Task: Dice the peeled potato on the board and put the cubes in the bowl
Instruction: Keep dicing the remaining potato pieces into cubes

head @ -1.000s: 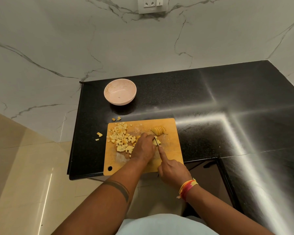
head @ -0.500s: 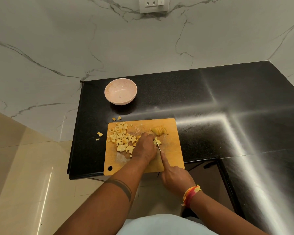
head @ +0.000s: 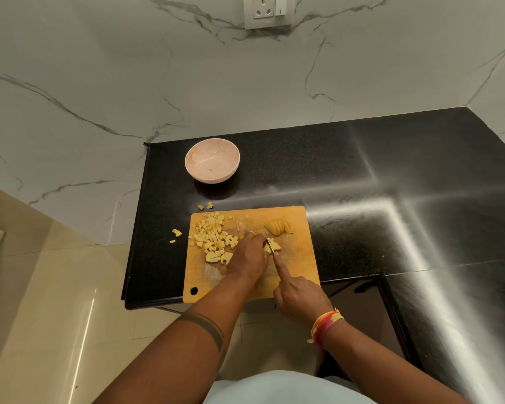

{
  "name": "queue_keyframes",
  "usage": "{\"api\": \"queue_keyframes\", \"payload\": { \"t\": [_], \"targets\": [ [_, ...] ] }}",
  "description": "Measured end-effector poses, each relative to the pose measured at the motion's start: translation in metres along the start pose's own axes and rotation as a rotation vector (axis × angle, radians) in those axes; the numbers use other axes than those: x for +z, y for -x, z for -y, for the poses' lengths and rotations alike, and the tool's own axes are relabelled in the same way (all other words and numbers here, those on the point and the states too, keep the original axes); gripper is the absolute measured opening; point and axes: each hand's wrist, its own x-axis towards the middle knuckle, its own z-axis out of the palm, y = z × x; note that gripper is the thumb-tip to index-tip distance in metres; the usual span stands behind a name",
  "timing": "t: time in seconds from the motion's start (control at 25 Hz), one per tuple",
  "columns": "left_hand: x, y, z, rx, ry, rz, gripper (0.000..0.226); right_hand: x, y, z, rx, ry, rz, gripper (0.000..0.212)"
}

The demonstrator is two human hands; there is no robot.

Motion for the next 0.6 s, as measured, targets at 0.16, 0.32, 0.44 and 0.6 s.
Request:
{"api": "queue_keyframes", "payload": {
  "t": [0.16, 0.32, 0.44, 0.6],
  "targets": [
    [0.0, -0.003, -0.001, -0.015, -0.002, 0.0, 0.021, 0.002, -0.008, 0.004, 0.005, -0.004, 0.021, 0.075],
    [0.0, -0.005, -0.003, -0.025, -0.004, -0.008, 0.023, 0.006, -0.006, 0.001, 0.008, 0.001, 0.026, 0.077],
    [0.001, -0.004, -0.004, -0.033, -0.004, -0.016, 0.024, 0.008, 0.007, -0.002, 0.01, 0.003, 0.042, 0.078],
    [0.003, -0.006, -0.003, -0.042, -0.001, -0.03, 0.026, 0.008, 0.027, -0.011, -0.002, -0.018, 0.027, 0.079]
  ]
}}
